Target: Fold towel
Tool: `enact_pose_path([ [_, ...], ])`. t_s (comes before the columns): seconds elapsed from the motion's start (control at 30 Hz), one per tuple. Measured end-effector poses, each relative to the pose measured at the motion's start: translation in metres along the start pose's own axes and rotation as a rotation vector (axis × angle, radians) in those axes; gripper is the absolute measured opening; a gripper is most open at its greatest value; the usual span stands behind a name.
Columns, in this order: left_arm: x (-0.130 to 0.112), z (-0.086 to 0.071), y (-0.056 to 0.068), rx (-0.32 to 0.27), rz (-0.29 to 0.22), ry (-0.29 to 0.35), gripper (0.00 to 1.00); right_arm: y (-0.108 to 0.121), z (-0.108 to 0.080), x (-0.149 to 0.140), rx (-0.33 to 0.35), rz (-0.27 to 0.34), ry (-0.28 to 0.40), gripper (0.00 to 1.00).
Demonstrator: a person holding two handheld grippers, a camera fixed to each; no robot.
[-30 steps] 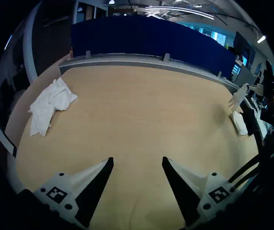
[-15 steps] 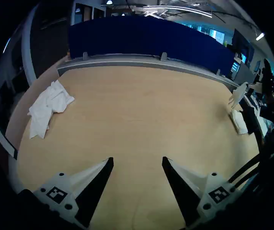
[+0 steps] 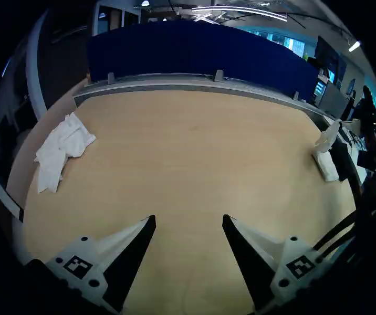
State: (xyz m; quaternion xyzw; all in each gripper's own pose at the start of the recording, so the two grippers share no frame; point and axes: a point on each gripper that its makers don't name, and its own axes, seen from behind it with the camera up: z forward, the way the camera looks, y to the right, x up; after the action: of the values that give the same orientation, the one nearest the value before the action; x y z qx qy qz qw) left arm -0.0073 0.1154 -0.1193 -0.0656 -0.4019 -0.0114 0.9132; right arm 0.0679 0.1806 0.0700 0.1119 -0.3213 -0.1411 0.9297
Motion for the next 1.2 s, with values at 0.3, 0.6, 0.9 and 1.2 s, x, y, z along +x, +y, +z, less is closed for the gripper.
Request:
enact_pose_path([
  [0.3, 0.0, 0.003, 0.008, -0.007, 0.015, -0.005, 0.94, 0.008, -0.009, -0.055, -0.022, 0.036, -0.071, 0.04],
  [0.6, 0.001, 0.004, 0.01, -0.007, 0.028, -0.008, 0.94, 0.016, -0.018, -0.102, -0.053, 0.101, -0.118, 0.04],
  [0.9, -0.001, 0.005, 0.014, -0.008, 0.037, -0.009, 0.94, 0.02, -0.026, -0.136, -0.076, 0.158, -0.154, 0.04],
  [1.2, -0.002, 0.005, 0.016, -0.009, 0.043, -0.009, 0.94, 0.017, -0.028, -0.177, -0.1, 0.226, -0.216, 0.04],
])
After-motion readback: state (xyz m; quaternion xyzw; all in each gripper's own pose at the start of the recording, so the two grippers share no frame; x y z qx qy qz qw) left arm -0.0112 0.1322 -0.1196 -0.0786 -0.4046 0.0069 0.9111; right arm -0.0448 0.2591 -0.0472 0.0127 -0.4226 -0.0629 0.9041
